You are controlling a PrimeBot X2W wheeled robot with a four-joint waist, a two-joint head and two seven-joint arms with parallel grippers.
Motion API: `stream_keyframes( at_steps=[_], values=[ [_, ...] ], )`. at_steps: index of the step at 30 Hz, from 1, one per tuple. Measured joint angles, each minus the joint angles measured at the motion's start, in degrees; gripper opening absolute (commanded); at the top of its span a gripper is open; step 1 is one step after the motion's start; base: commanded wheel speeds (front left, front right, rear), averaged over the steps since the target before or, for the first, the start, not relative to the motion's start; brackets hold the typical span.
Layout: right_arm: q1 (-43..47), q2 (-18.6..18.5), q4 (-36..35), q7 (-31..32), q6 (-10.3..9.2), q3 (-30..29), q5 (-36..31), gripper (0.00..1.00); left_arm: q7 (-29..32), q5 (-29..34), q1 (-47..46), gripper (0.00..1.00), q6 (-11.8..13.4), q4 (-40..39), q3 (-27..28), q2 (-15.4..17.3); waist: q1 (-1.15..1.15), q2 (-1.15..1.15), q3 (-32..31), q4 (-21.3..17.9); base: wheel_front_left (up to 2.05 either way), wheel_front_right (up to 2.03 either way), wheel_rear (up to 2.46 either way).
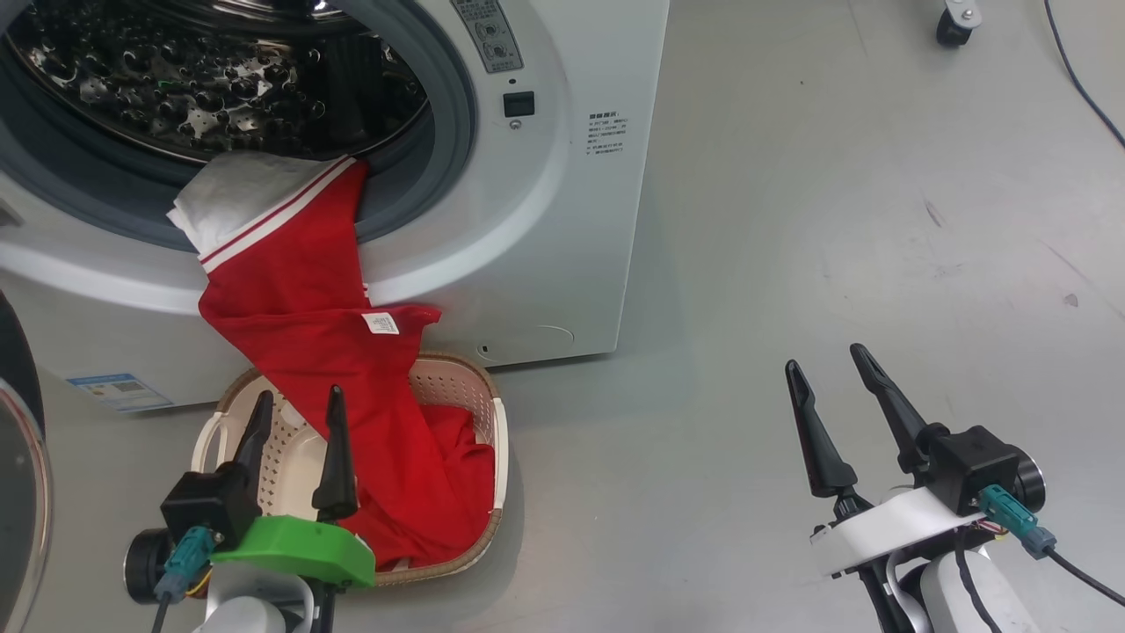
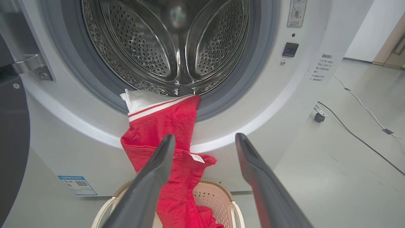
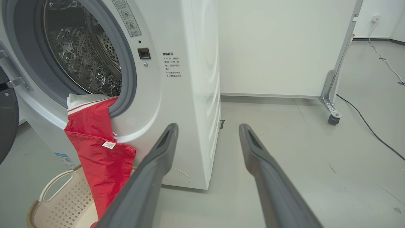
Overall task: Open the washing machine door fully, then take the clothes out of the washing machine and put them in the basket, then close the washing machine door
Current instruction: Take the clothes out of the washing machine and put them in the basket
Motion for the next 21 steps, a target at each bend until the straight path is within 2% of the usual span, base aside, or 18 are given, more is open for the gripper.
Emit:
stream_keyframes(
  at_steps=[21],
  values=[
    [0.08,0.02,-0.08,0.00,0.00,0.76,0.10,1.00,0.00,0.00,2.58,1.00,1.03,-2.86,-1.16,0.11,0.00,0.00,-0.08,-0.44,0.00,0.00,0.00]
  ],
)
